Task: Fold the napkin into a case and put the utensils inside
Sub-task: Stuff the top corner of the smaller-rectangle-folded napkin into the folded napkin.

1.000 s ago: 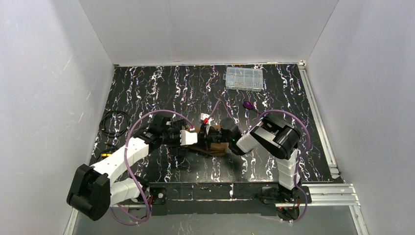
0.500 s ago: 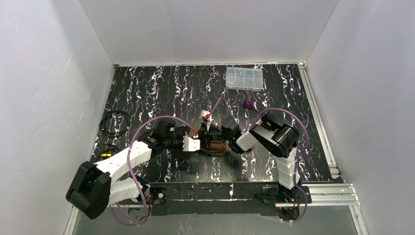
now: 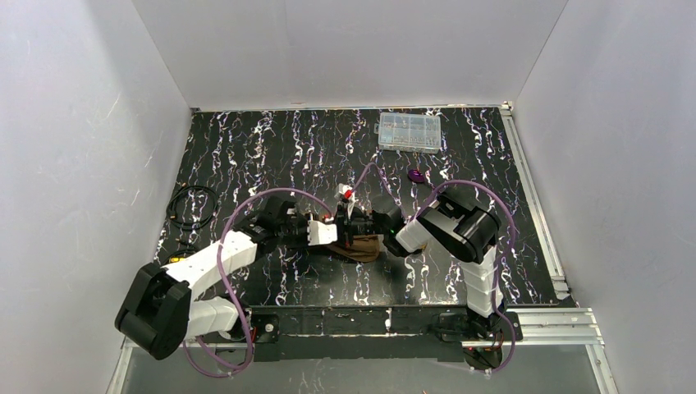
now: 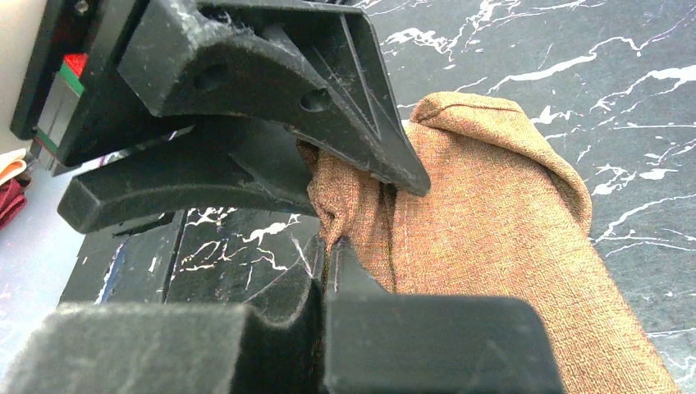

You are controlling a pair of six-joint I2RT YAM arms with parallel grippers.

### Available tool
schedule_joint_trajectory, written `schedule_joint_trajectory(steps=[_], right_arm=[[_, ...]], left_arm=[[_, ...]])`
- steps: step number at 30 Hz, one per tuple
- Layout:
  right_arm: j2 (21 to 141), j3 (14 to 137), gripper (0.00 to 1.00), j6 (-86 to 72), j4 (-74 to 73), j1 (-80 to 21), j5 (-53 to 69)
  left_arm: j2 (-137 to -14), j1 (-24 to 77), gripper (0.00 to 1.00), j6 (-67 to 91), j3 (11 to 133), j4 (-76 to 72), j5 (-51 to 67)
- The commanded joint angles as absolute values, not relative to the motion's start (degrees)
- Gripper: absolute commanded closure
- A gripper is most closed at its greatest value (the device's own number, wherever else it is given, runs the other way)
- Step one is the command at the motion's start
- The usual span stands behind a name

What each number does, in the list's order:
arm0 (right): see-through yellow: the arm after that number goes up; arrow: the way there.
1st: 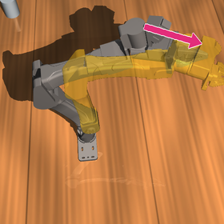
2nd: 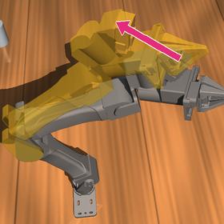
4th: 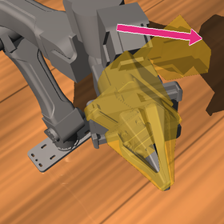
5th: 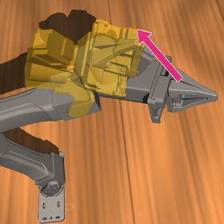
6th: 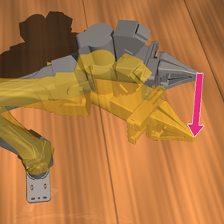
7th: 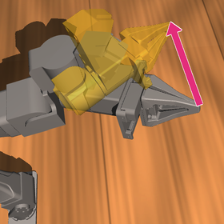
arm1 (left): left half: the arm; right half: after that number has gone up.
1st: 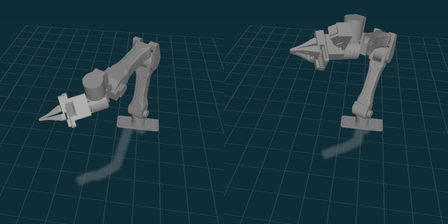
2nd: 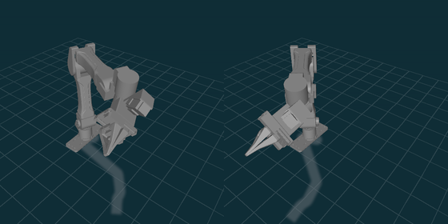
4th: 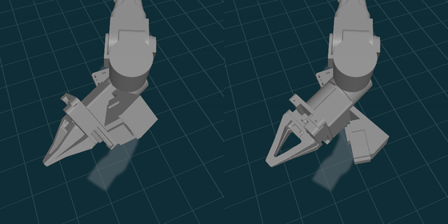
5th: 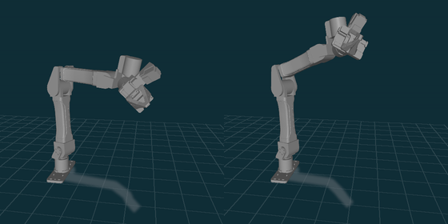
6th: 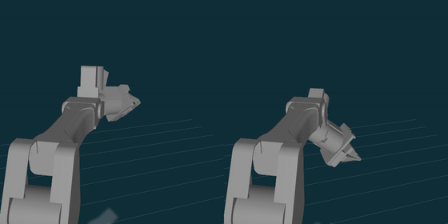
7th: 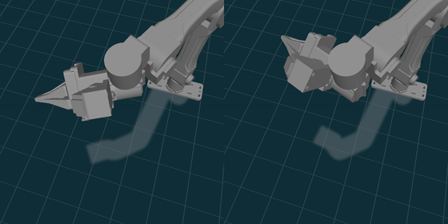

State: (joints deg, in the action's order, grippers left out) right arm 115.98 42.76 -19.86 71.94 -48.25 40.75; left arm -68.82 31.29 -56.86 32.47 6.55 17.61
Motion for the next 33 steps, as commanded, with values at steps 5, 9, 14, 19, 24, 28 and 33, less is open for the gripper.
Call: schedule_joint_trajectory(steps=[5, 9, 14, 19, 24, 28, 33], right_arm=[[117.77, 42.51, 0.97, -20.13, 74.79, -48.04, 42.19], [117.90, 42.19, 0.99, -19.85, 74.43, -48.04, 41.58], [117.55, 41.94, 0.93, -19.85, 74.79, -47.99, 41.49], [116.33, 42.14, 0.83, -19.86, 75.14, -48.03, 40.99], [116.76, 43.01, 0.82, -23.20, 77.50, -48.07, 41.17], [117.95, 43.50, 0.83, -26.48, 79.79, -48.03, 41.48], [118.56, 42.82, 0.70, -27.99, 83.84, -48.08, 43.54]], left_arm=[[-65.52, 29.10, 0.68, -52.80, 37.03, 15.65, 22.27], [-65.39, 29.09, 0.61, -51.44, 39.37, 20.21, 25.48], [-65.89, 29.11, 0.60, -51.33, 39.85, 22.06, 26.81], [-66.78, 29.09, 0.70, -51.18, 38.95, 20.97, 25.87], [-66.78, 29.09, 0.70, -52.20, 37.79, 19.18, 23.90], [-65.67, 29.09, 0.59, -52.88, 36.73, 17.71, 22.77], [-66.78, 28.98, 0.81, -51.28, 37.48, 19.14, 22.79]])
